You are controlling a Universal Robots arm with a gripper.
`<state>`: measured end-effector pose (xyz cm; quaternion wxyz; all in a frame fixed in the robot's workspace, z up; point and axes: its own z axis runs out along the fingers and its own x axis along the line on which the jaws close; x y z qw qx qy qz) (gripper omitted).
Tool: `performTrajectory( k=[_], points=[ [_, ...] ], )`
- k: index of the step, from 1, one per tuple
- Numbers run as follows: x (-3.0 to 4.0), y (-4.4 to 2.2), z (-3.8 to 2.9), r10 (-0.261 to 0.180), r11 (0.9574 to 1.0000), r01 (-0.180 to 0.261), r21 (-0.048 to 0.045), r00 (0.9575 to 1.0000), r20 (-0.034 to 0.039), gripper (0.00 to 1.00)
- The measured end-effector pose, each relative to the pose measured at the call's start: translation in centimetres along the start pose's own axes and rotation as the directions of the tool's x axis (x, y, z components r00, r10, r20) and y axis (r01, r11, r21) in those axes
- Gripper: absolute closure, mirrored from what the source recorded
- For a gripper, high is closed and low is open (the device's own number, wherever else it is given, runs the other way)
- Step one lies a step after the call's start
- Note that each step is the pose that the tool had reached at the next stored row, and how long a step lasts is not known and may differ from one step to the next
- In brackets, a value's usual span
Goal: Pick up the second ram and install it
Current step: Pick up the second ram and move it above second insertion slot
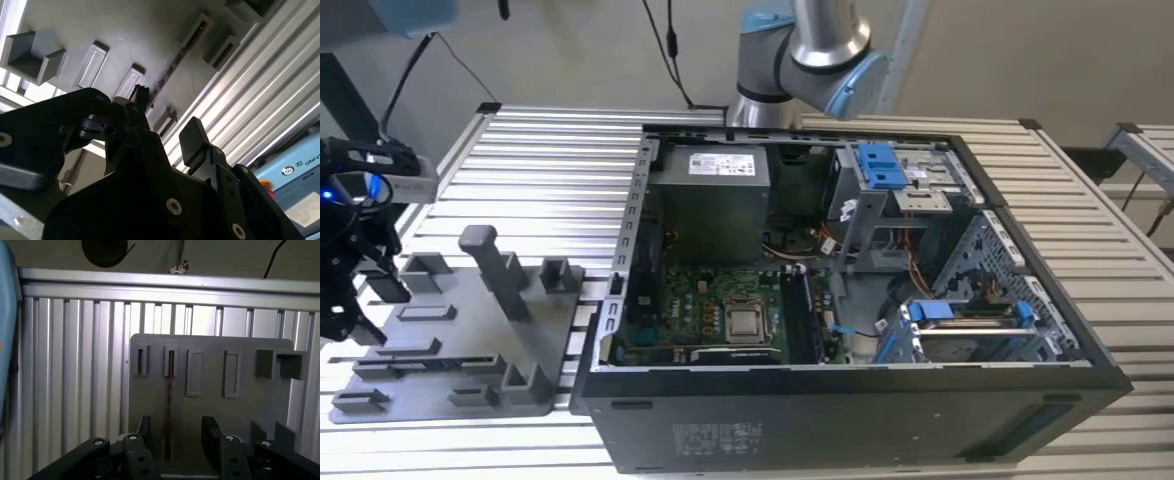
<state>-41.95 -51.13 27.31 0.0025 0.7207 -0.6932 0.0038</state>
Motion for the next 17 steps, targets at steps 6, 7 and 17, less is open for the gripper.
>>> performTrajectory(
  k=[6, 7, 17],
  points=[
    [-0.01, 0.00, 0.71, -0.008, 1.0000, 0.008, 0.0004, 1.0000, -0.0003, 0.46],
    [-0.01, 0.00, 0.81, -0.009, 1.0000, 0.009, 0.0004, 1.0000, -0.0003, 0.46],
    [0.01, 0.01, 1.57, -0.015, 0.9999, 0.015, 0.0004, 0.9999, -0.0019, 0.46]
  ],
)
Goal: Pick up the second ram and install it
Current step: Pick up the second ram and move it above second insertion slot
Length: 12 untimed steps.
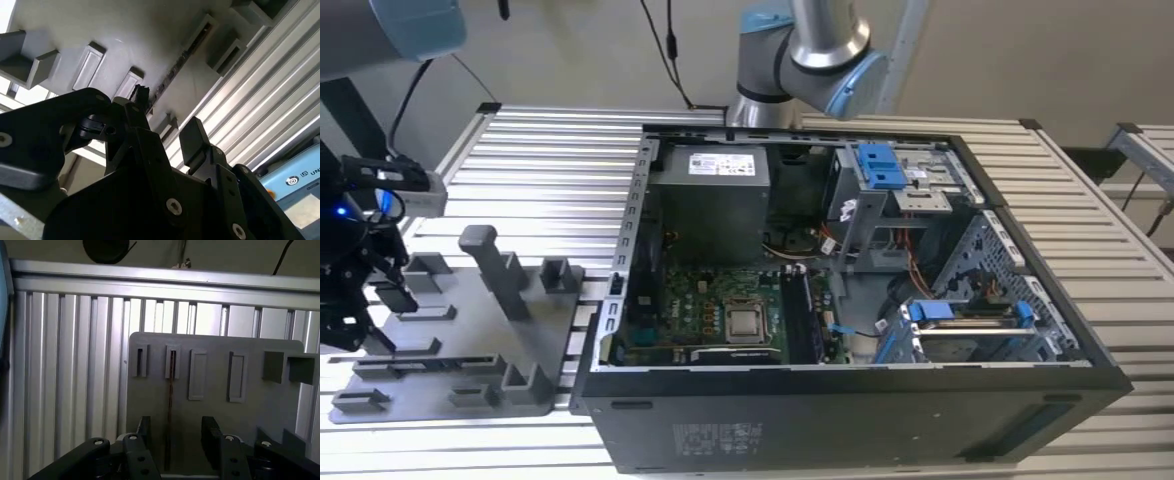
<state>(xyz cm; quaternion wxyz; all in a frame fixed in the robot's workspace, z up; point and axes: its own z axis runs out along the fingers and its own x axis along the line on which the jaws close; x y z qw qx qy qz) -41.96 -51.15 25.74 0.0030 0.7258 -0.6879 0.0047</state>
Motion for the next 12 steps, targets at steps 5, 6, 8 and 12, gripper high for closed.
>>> performTrajectory(
  k=[5, 6, 8, 12],
  points=[
    [0.11, 0.01, 0.44, 0.000, 1.0000, 0.000, -0.0001, 1.0000, -0.0005, 0.46],
    [0.13, 0.01, 0.53, 0.000, 1.0000, 0.000, 0.0000, 1.0000, -0.0005, 0.46],
    [0.16, 0.01, 0.75, 0.000, 1.0000, 0.000, -0.0001, 1.0000, -0.0006, 0.46],
    [0.17, 0.01, 1.30, 0.000, 1.0000, 0.000, -0.0001, 1.0000, -0.0008, 0.46]
  ],
)
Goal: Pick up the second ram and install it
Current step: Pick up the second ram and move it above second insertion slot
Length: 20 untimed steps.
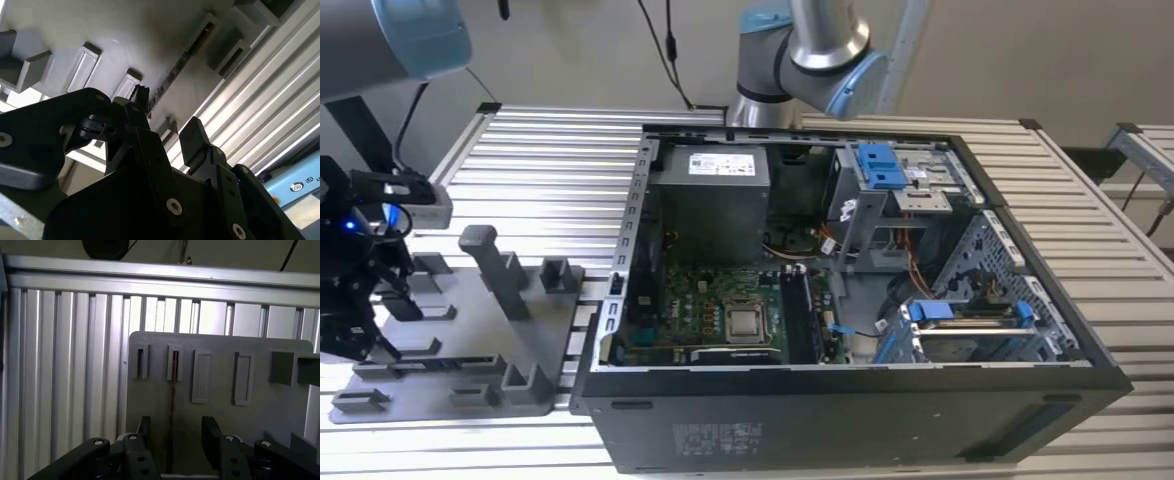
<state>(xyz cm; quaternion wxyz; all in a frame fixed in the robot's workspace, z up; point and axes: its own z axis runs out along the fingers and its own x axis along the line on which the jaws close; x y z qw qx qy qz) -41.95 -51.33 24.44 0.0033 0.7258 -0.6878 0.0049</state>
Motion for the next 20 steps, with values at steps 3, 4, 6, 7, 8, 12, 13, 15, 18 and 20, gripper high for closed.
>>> performTrajectory(
  k=[3, 4, 6, 7, 8, 12, 13, 15, 18, 20],
  points=[
    [0.00, 0.00, 0.36, 0.000, 1.0000, 0.000, 0.0001, 1.0000, -0.0007, 0.46],
    [0.00, -0.01, 0.47, 0.000, 1.0000, 0.000, 0.0000, 1.0000, -0.0012, 0.46],
    [0.00, 0.00, 0.65, 0.000, 1.0000, 0.000, -0.0002, 1.0000, -0.0023, 0.46],
    [-0.01, 0.00, 0.77, 0.000, 1.0000, 0.000, -0.0002, 1.0000, -0.0027, 0.46],
    [-0.01, 0.00, 0.90, 0.000, 1.0000, 0.000, -0.0001, 1.0000, -0.0029, 0.46],
    [-0.02, 0.00, 1.49, -0.001, 1.0000, 0.001, -0.0002, 1.0000, -0.0030, 0.46],
    [-0.02, 0.00, 1.65, -0.001, 1.0000, 0.001, -0.0001, 1.0000, -0.0029, 0.46],
    [-0.02, 0.00, 1.92, -0.001, 1.0000, 0.001, 0.0000, 1.0000, -0.0029, 0.46],
    [-0.03, 0.03, 2.35, -0.001, 1.0000, 0.001, 0.0002, 1.0000, -0.0030, 0.46],
    [-0.03, 0.07, 2.60, -0.002, 1.0000, 0.002, 0.0006, 1.0000, -0.0030, 0.46]
  ],
)
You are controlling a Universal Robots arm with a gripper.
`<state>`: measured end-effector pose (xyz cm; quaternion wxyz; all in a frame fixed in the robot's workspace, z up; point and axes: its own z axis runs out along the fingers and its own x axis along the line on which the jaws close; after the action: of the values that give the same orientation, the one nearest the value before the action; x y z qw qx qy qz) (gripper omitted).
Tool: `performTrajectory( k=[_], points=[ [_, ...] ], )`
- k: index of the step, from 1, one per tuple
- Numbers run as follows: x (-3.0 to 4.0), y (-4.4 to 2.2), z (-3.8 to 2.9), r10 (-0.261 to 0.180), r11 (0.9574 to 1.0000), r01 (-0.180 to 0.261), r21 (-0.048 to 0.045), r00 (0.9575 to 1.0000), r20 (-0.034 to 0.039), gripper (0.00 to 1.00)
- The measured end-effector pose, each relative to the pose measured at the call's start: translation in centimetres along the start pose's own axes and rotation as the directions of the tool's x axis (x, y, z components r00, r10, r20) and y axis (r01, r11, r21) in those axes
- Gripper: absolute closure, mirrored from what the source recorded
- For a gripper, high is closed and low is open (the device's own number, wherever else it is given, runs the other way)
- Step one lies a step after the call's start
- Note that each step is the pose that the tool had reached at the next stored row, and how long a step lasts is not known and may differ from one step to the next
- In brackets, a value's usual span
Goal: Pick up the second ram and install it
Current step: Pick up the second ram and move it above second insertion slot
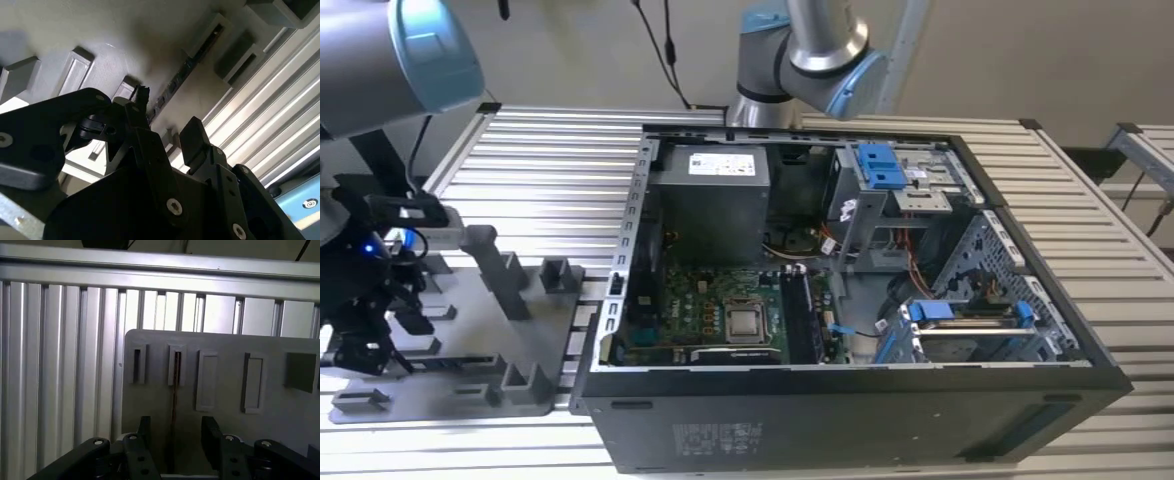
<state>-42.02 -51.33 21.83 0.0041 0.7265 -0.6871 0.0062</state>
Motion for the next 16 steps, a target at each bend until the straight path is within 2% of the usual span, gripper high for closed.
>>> performTrajectory(
  k=[8, 16],
  points=[
    [-0.03, 0.49, 1.02, -0.010, 0.9999, 0.010, 0.0043, 0.9999, -0.0002, 0.46],
    [-0.01, 0.54, 1.63, -0.025, 0.9996, 0.025, 0.0095, 0.9997, -0.0008, 0.46]
  ],
)
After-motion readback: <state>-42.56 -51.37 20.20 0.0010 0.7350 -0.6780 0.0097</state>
